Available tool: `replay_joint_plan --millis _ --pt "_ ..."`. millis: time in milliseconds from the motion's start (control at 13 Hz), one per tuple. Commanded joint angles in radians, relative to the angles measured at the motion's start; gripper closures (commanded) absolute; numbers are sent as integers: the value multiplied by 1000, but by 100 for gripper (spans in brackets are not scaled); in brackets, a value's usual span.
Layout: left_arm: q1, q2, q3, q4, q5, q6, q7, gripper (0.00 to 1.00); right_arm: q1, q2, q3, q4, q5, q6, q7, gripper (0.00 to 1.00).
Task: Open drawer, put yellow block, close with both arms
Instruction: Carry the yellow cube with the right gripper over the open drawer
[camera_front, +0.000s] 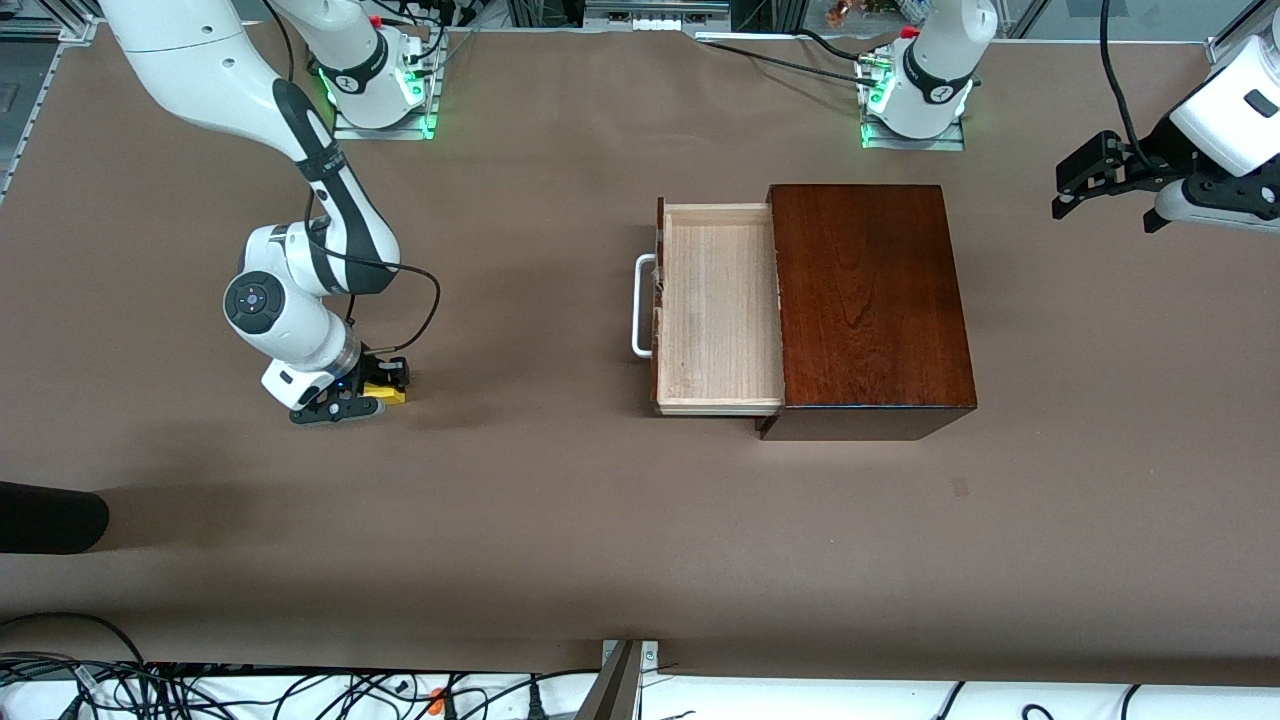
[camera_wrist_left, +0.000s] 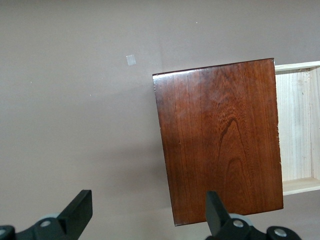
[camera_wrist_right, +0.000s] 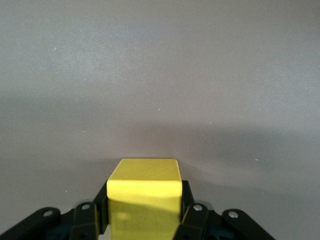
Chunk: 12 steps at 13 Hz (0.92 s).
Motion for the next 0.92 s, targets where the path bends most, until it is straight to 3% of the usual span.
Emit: replay_joint_plan --millis 0,307,537,843 --pt "-15 -24 8 -23 67 -1 21 0 -3 -46 51 2 4 2 -83 76" --pt "-17 -21 6 -23 78 5 21 0 -3 -102 177 37 1 -14 -337 76" --pt "-17 -18 8 -10 76 -1 20 0 12 -94 300 146 0 -67 -474 72" --pt "-17 -12 8 0 75 -1 12 0 181 -33 312 435 -101 -349 -510 71"
